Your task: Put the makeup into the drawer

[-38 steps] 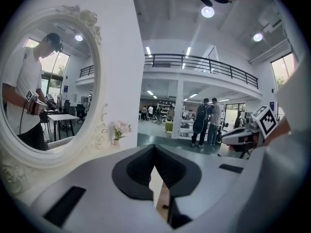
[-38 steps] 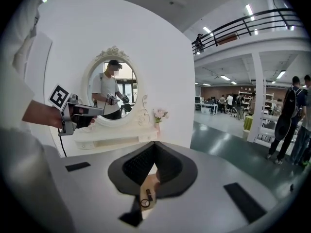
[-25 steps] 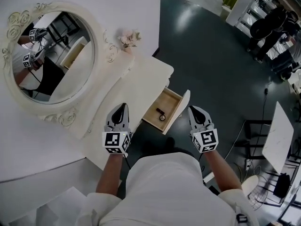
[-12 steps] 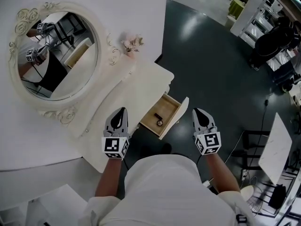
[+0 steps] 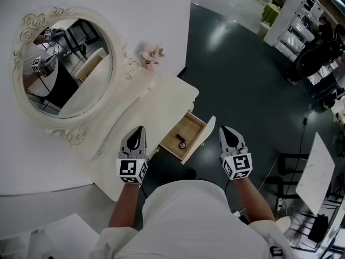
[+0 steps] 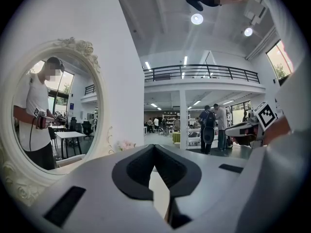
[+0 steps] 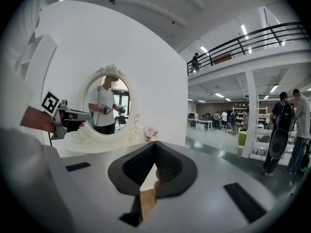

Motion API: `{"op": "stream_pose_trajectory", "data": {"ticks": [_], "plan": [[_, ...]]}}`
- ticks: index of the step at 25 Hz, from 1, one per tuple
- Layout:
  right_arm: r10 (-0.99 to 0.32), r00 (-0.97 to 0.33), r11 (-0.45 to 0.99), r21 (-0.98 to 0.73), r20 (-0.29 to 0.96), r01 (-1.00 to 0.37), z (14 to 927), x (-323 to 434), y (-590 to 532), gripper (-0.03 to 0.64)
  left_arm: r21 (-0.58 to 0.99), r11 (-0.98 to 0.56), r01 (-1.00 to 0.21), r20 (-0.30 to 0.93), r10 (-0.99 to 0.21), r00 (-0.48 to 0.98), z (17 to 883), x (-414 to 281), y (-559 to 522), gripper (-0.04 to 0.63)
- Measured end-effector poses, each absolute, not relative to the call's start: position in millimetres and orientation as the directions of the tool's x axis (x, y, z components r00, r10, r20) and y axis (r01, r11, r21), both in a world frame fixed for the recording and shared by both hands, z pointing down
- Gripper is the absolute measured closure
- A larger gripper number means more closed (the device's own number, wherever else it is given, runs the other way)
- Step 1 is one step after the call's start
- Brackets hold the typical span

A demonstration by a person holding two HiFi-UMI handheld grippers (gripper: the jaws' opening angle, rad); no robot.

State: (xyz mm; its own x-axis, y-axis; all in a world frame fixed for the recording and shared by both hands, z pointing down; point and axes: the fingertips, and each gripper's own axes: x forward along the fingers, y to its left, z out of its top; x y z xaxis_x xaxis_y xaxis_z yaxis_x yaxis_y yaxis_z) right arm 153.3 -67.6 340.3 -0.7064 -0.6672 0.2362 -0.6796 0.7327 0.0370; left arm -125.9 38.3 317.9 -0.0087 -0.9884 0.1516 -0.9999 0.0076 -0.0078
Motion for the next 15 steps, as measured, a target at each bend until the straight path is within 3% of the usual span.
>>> {"op": "stream_pose_trajectory", "data": {"ticks": [15], "plan": [[-0.660, -0.713, 0.739, 0.033, 0.237, -0.673, 340.3, 155.7, -68.0, 0.592, -0.006, 0.004, -1.000, 0.147, -0.989, -0.005, 316.3, -125.5, 30.4, 0.580]]}}
